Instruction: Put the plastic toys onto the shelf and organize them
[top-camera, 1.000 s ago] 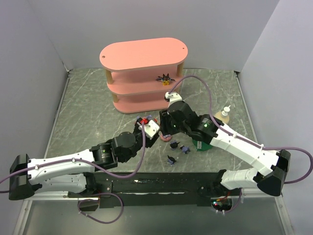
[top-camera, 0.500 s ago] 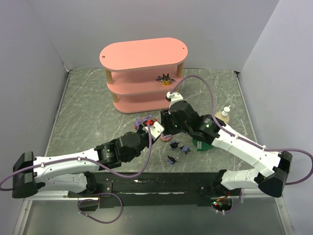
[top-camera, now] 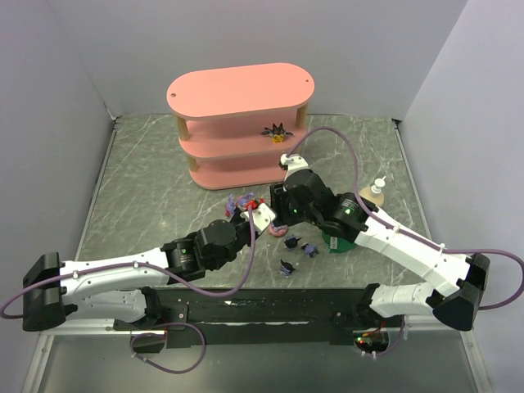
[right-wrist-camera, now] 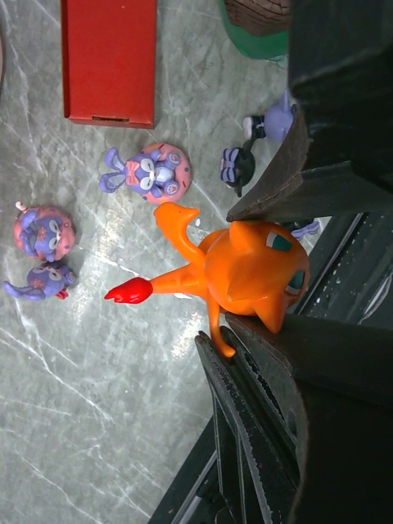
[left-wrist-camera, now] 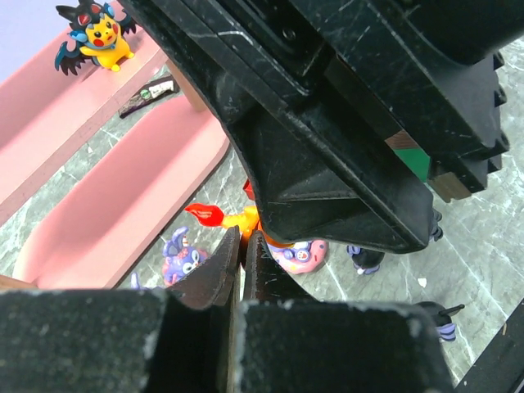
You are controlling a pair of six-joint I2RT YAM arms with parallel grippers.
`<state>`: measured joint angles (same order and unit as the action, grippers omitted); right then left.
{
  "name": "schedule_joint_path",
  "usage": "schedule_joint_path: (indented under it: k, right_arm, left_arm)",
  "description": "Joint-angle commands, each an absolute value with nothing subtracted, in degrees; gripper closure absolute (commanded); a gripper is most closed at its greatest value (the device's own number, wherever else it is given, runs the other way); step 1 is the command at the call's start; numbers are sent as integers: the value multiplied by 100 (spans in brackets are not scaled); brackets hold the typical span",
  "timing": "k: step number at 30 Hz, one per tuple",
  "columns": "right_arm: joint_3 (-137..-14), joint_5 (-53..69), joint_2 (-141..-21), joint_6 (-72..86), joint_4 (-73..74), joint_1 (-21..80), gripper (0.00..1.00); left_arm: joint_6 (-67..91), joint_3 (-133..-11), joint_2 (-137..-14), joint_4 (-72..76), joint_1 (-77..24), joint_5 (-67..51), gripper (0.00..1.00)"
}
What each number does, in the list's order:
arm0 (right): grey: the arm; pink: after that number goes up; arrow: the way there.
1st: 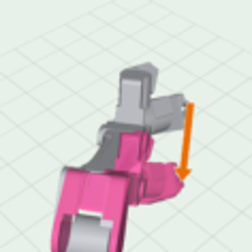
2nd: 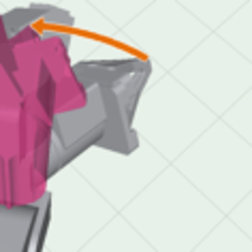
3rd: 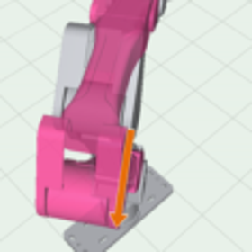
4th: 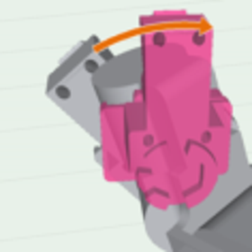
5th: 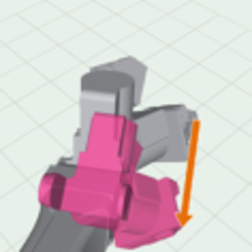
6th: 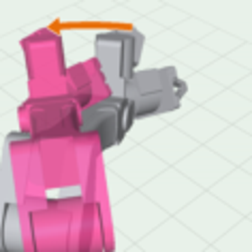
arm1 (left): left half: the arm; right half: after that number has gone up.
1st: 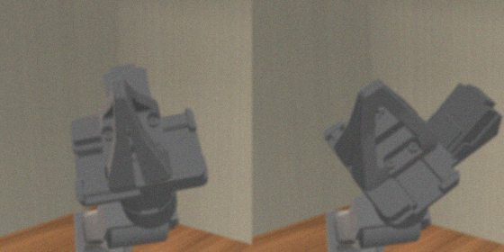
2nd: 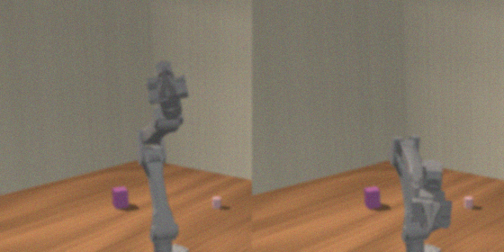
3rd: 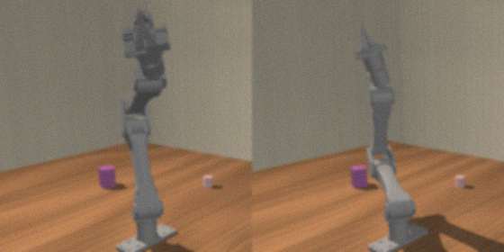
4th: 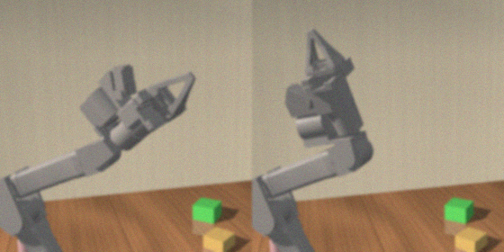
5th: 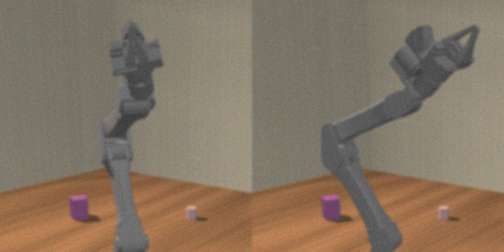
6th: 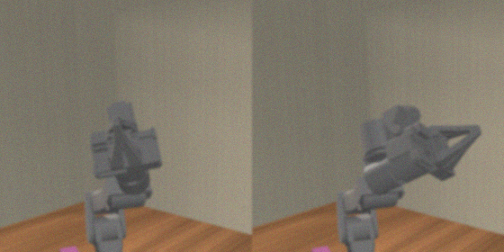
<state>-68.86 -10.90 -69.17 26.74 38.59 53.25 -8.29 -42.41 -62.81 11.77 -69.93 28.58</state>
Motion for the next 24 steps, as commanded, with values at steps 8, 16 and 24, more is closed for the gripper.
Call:
schedule_joint_path:
  k: [8, 16, 24]
  right_arm:
    - [-6900, -1125, -6653, 2821, 3419, 5335, 54]
    - [-6364, -1503, -6206, 2655, 2945, 5335, 19]
    - [-5793, -1573, -5328, 2725, 2532, 5326, 2]
  left_arm:
    - [-826, -4157, -6240, 1564, -6961, 2926, 99]
    - [-545, -4105, -5995, 1907, -6241, 2051, 99]
    - [-975, -3806, -5652, 2601, -5293, 1310, 99]
